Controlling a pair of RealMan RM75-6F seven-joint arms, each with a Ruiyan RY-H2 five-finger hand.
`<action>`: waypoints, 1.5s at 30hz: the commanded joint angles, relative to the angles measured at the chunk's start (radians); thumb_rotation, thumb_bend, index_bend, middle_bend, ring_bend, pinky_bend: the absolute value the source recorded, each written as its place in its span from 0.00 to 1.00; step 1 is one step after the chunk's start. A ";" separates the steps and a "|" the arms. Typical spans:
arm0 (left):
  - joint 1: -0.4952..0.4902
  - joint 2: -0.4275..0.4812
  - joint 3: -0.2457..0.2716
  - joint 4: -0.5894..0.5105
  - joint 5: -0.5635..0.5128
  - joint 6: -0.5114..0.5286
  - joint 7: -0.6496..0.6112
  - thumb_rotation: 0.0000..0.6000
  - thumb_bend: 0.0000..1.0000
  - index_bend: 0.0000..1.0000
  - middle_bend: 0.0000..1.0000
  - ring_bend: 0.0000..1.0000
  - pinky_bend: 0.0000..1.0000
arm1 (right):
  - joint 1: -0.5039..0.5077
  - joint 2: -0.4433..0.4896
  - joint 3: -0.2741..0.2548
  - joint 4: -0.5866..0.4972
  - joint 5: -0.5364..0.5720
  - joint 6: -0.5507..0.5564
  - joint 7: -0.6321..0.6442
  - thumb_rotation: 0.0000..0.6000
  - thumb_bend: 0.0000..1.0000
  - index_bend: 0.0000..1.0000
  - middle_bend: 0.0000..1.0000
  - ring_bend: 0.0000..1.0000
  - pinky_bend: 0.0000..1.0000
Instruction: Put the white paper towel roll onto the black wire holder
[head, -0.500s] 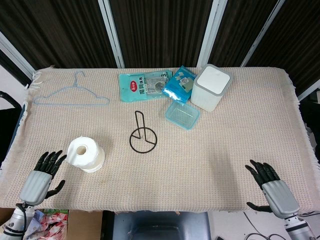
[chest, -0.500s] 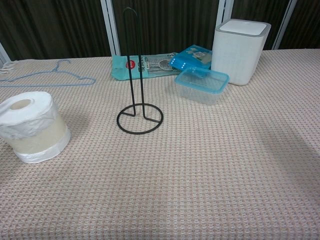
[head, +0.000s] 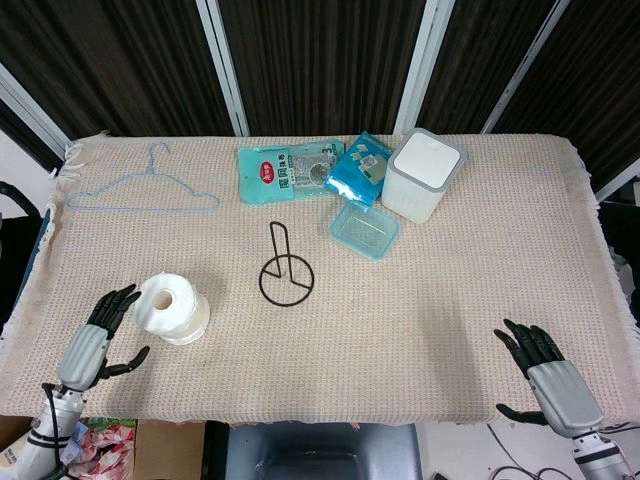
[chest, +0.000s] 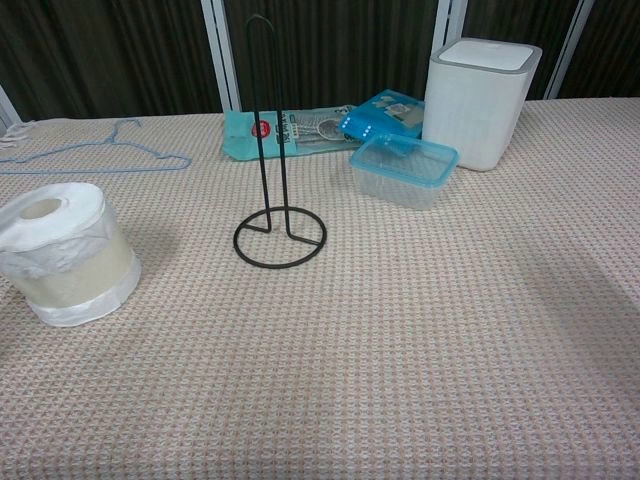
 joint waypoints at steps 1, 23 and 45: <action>-0.066 -0.088 -0.052 0.127 -0.054 -0.042 -0.328 1.00 0.32 0.00 0.00 0.00 0.00 | -0.002 0.002 0.001 0.002 -0.003 0.008 0.006 1.00 0.14 0.00 0.00 0.00 0.00; -0.113 -0.131 0.018 0.165 -0.036 -0.128 -0.438 1.00 0.32 0.00 0.00 0.00 0.01 | -0.008 -0.001 0.016 0.006 0.011 0.025 0.016 1.00 0.14 0.00 0.00 0.00 0.00; -0.125 -0.197 -0.038 0.215 -0.129 -0.167 -0.339 1.00 0.55 0.39 0.56 0.60 0.99 | -0.013 0.007 0.011 0.003 0.000 0.033 0.025 1.00 0.14 0.00 0.00 0.00 0.00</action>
